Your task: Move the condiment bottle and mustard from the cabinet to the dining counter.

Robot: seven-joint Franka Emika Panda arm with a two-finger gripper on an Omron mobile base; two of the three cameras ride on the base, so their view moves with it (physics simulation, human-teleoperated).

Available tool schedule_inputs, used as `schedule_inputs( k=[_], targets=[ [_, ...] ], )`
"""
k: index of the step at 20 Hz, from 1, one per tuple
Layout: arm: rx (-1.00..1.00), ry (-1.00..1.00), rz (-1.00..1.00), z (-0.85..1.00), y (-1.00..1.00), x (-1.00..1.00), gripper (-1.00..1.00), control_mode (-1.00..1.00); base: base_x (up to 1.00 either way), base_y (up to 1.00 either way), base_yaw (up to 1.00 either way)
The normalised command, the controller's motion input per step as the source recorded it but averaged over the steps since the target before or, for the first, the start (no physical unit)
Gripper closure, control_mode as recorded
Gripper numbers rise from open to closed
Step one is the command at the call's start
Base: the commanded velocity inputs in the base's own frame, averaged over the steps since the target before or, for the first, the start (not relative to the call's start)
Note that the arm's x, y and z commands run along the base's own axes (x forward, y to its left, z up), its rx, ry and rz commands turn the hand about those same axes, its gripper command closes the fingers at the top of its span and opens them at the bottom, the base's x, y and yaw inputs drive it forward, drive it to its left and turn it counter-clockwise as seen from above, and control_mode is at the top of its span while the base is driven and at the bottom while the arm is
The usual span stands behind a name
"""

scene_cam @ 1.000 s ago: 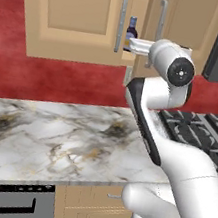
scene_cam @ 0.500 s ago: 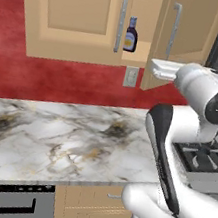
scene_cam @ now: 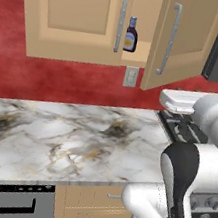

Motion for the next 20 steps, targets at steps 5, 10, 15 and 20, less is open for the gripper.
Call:
schedule_inputs(
  k=[5, 10, 15, 20],
  targets=[
    [-0.12, 0.21, 0.05, 0.0, 0.74, -0.25, -1.0, -1.0, 0.0, 0.0, 0.0],
    [-0.23, 0.19, -0.05, -0.07, 0.76, 0.34, -1.0, -1.0, 0.0, 0.0, 0.0],
    [-0.32, 0.09, -0.24, -0.14, 0.3, 0.69, -1.0, -1.0, 0.0, 0.0, 0.0],
    [-0.39, 0.02, -0.34, -0.17, 0.22, 0.89, -1.0, -1.0, 0.0, 0.0, 0.0]
  ],
)
